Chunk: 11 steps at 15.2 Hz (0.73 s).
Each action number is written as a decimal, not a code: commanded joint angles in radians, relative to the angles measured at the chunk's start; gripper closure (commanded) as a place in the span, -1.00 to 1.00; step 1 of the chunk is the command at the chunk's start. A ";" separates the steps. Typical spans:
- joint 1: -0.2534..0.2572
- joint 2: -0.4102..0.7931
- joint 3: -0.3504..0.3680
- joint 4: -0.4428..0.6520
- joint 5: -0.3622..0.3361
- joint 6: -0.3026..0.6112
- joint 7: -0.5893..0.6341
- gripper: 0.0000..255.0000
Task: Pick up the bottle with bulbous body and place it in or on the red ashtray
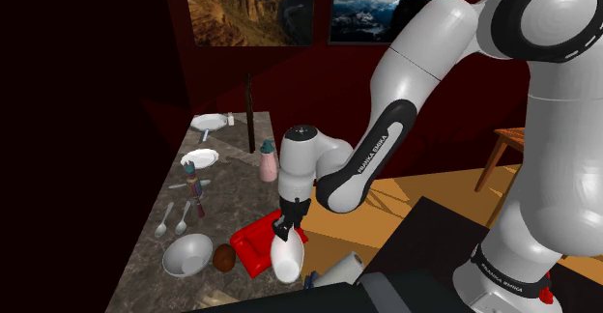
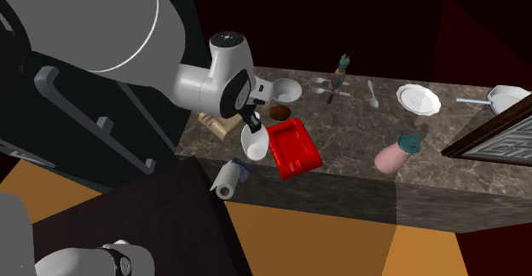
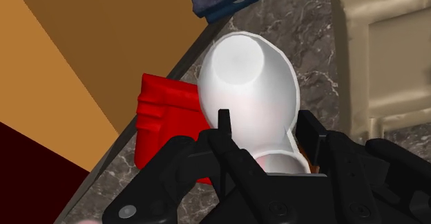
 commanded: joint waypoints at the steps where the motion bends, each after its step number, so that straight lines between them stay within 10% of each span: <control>1: -0.015 -0.027 0.018 -0.003 0.027 -0.022 -0.022 1.00; 11: -0.060 -0.160 0.085 -0.006 0.162 -0.137 -0.122 1.00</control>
